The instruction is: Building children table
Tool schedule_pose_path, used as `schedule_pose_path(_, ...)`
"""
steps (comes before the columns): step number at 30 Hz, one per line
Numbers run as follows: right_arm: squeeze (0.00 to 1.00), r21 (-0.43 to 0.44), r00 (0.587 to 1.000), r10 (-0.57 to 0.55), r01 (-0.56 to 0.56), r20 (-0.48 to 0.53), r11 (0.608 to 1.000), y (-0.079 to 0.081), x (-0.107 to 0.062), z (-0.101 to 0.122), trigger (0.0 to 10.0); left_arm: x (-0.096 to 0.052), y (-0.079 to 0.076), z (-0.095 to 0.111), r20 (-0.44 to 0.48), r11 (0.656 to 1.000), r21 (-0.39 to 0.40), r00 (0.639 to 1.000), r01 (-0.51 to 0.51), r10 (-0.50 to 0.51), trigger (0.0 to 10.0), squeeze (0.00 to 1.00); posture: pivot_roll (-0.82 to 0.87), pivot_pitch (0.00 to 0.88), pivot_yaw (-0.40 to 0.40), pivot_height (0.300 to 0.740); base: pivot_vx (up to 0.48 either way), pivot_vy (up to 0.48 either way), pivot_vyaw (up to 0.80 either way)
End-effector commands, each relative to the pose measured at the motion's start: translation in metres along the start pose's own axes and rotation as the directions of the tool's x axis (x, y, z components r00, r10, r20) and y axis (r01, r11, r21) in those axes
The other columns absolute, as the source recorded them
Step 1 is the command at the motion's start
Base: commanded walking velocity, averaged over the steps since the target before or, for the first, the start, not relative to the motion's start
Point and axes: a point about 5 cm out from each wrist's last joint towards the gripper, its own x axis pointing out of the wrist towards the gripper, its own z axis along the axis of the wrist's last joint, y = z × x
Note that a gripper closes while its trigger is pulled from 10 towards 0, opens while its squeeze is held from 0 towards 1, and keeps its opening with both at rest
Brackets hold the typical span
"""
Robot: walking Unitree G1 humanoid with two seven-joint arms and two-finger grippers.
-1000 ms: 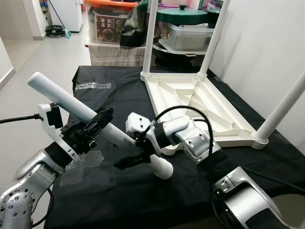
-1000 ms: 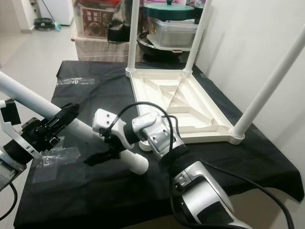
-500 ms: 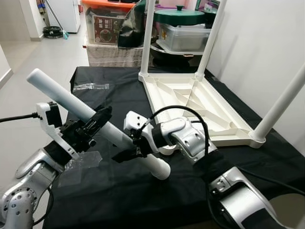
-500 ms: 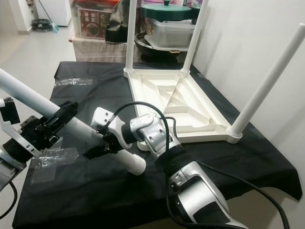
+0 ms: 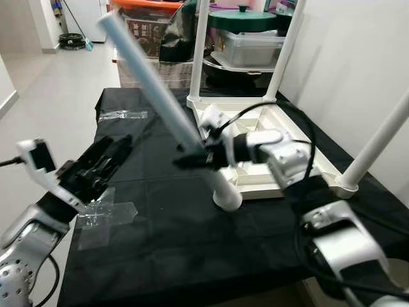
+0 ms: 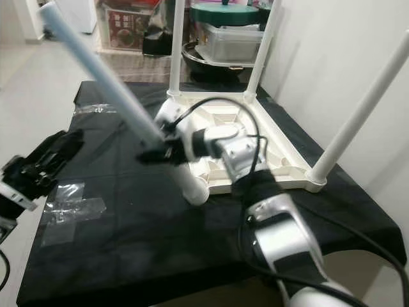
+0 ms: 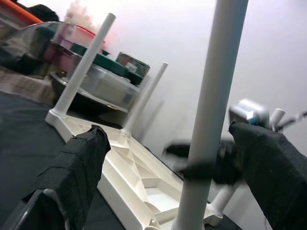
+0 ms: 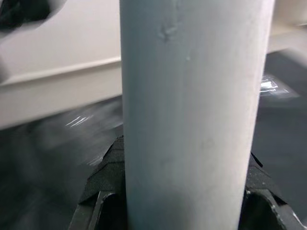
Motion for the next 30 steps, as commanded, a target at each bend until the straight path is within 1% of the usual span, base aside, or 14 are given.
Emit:
schedule_pose_path(1,0.00,0.054,0.964,-0.228,0.222,0.139,0.973,-0.024,-0.014,0.021,0.0,-0.005,0.002,-0.002,0.005,0.999,0.004,0.999,-0.037,0.037,10.0,0.00,0.08,0.000,-0.093,0.740,0.000,0.000,0.00)
schedule_pose_path(2,0.00,0.054,0.964,-0.228,0.222,0.139,0.973,-0.024,-0.014,0.021,0.0,-0.005,0.002,-0.002,0.005,0.999,0.004,0.999,-0.037,0.037,10.0,0.00,0.08,0.000,-0.093,0.740,0.000,0.000,0.00)
schedule_pose_path(3,0.00,0.114,0.914,-0.360,0.344,0.189,0.932,-0.035,-0.018,0.024,0.0,-0.006,0.004,-0.006,0.001,0.998,0.003,0.998,-0.063,0.063,10.0,0.00,0.08,0.000,-0.092,0.740,0.000,0.000,0.00)
schedule_pose_path(6,0.00,0.169,0.843,-0.481,0.451,0.243,0.876,-0.041,-0.023,0.017,0.0,-0.005,0.003,-0.014,-0.008,0.996,-0.006,0.996,-0.085,0.085,10.0,0.00,0.08,0.000,-0.092,0.740,0.000,0.000,0.00)
schedule_pose_path(9,0.00,0.186,0.825,-0.502,0.468,0.260,0.864,-0.037,-0.021,0.004,0.0,-0.004,0.002,-0.019,-0.014,0.995,-0.013,0.995,-0.095,0.094,10.0,0.00,0.08,0.000,-0.087,0.740,0.000,0.000,0.00)
schedule_pose_path(11,0.00,0.193,0.831,-0.496,0.459,0.251,0.867,-0.033,-0.019,-0.004,0.0,-0.004,0.003,-0.020,-0.016,0.995,-0.018,0.995,-0.099,0.098,10.0,0.00,0.08,0.000,-0.086,0.740,0.000,0.000,0.00)
schedule_pose_path(12,0.00,0.216,0.839,-0.491,0.447,0.235,0.868,-0.028,-0.016,-0.017,0.0,-0.004,0.004,-0.020,-0.016,0.993,-0.026,0.994,-0.111,0.111,10.0,0.00,0.08,0.000,-0.084,0.740,0.000,0.000,0.00)
schedule_pose_path(15,0.00,0.200,0.841,-0.490,0.452,0.229,0.869,-0.022,-0.014,-0.030,0.0,-0.004,0.007,-0.019,-0.013,0.991,-0.024,0.991,-0.135,0.134,10.0,0.00,0.08,0.000,-0.082,0.740,0.000,0.000,0.00)
schedule_pose_path(18,0.00,0.227,0.834,-0.509,0.464,0.213,0.856,-0.018,-0.013,-0.046,0.0,-0.005,0.009,-0.019,-0.010,0.988,-0.026,0.988,-0.151,0.151,10.0,0.00,0.08,0.000,-0.081,0.740,0.000,0.000,0.00)
schedule_pose_path(21,0.00,0.291,0.783,-0.575,0.507,0.237,0.811,-0.018,-0.016,-0.060,0.0,-0.005,0.012,-0.019,-0.005,0.985,-0.023,0.985,-0.172,0.171,10.0,0.00,0.07,0.000,-0.073,0.740,0.000,0.000,0.00)
schedule_pose_path(22,0.00,0.291,0.783,-0.575,0.507,0.237,0.811,-0.018,-0.016,-0.060,0.0,-0.005,0.012,-0.019,-0.005,0.985,-0.023,0.985,-0.172,0.171,10.0,0.00,0.07,0.000,-0.073,0.740,0.000,0.000,0.00)
schedule_pose_path(25,0.00,0.328,0.730,-0.634,0.551,0.255,0.767,-0.017,-0.018,-0.066,0.0,-0.004,0.012,-0.021,-0.003,0.984,-0.024,0.984,-0.178,0.178,10.0,0.00,0.07,0.000,-0.073,0.740,0.000,0.000,0.00)
schedule_pose_path(28,0.00,0.338,0.703,-0.658,0.571,0.270,0.748,-0.014,-0.018,-0.070,0.0,-0.004,0.013,-0.022,-0.005,0.982,-0.018,0.983,-0.186,0.186,10.0,0.00,0.07,0.000,-0.075,0.740,0.000,0.000,0.00)
schedule_pose_path(30,0.00,0.332,0.703,-0.656,0.570,0.275,0.751,-0.011,-0.017,-0.072,0.0,-0.004,0.013,-0.022,-0.004,0.981,-0.017,0.982,-0.191,0.191,10.0,0.00,0.07,0.000,-0.075,0.740,0.000,0.000,0.00)
